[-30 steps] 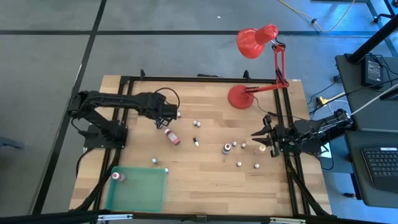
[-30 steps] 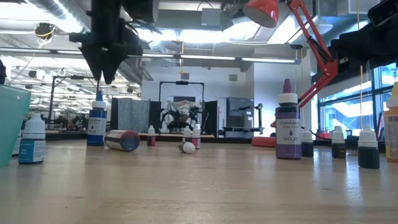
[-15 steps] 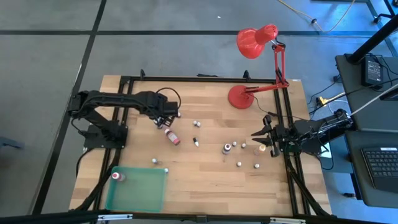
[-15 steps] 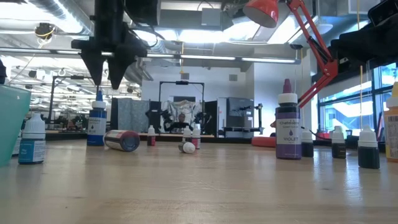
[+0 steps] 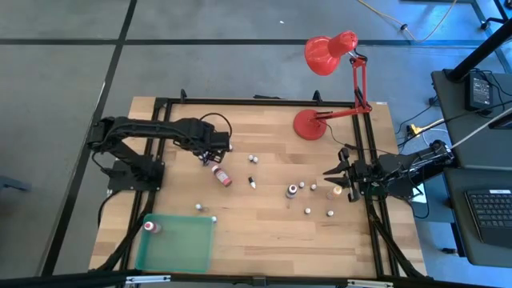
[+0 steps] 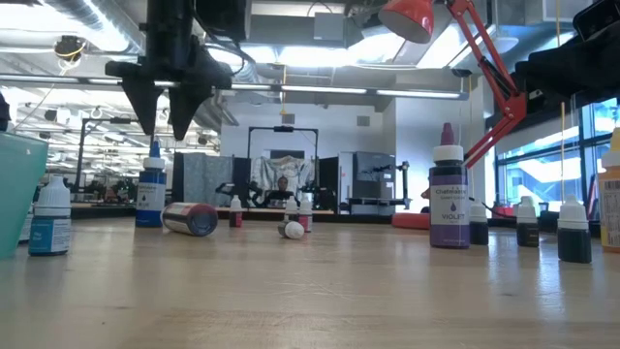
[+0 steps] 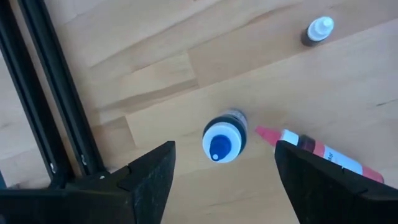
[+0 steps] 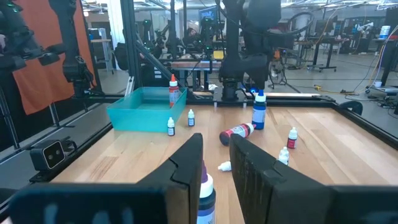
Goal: Pick & Place food coloring
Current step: Put the blue food coloring into the blue bin
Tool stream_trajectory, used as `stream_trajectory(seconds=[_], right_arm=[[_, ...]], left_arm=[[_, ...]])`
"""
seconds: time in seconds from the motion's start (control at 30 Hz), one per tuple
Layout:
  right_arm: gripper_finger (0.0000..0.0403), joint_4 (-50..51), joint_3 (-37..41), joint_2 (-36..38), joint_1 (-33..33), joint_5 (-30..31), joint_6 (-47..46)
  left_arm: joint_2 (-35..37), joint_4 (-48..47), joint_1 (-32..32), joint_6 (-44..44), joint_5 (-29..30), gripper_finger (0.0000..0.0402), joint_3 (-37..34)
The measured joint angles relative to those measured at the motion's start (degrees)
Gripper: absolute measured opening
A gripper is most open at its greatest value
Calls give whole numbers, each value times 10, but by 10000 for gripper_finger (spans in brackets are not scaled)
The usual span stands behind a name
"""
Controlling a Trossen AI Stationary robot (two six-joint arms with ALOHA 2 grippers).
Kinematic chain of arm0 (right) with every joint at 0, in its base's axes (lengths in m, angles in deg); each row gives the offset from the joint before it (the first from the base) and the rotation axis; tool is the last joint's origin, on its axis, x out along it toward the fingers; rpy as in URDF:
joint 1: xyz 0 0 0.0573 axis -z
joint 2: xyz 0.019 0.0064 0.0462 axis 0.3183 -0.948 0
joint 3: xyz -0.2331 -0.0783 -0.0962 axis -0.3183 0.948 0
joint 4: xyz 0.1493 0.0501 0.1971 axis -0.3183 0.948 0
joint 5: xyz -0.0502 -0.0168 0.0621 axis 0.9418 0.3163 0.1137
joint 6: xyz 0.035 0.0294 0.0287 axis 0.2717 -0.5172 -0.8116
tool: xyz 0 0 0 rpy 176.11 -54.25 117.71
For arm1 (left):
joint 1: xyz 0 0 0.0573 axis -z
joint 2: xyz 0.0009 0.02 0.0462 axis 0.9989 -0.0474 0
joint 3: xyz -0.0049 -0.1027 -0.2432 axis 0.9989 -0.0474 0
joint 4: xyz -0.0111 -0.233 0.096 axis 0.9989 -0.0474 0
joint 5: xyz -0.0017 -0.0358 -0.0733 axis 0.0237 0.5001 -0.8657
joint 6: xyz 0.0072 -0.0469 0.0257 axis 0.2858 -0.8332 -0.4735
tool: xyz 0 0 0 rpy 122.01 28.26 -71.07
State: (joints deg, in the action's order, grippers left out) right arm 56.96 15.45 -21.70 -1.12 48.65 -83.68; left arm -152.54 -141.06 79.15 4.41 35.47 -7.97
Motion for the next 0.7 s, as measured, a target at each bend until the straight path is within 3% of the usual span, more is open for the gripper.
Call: stream_trajectory(seconds=[0.7], right_arm=[[84,0,0,0,0,0,0]], left_arm=[[-88,-2,-14,40,-44,269,0]])
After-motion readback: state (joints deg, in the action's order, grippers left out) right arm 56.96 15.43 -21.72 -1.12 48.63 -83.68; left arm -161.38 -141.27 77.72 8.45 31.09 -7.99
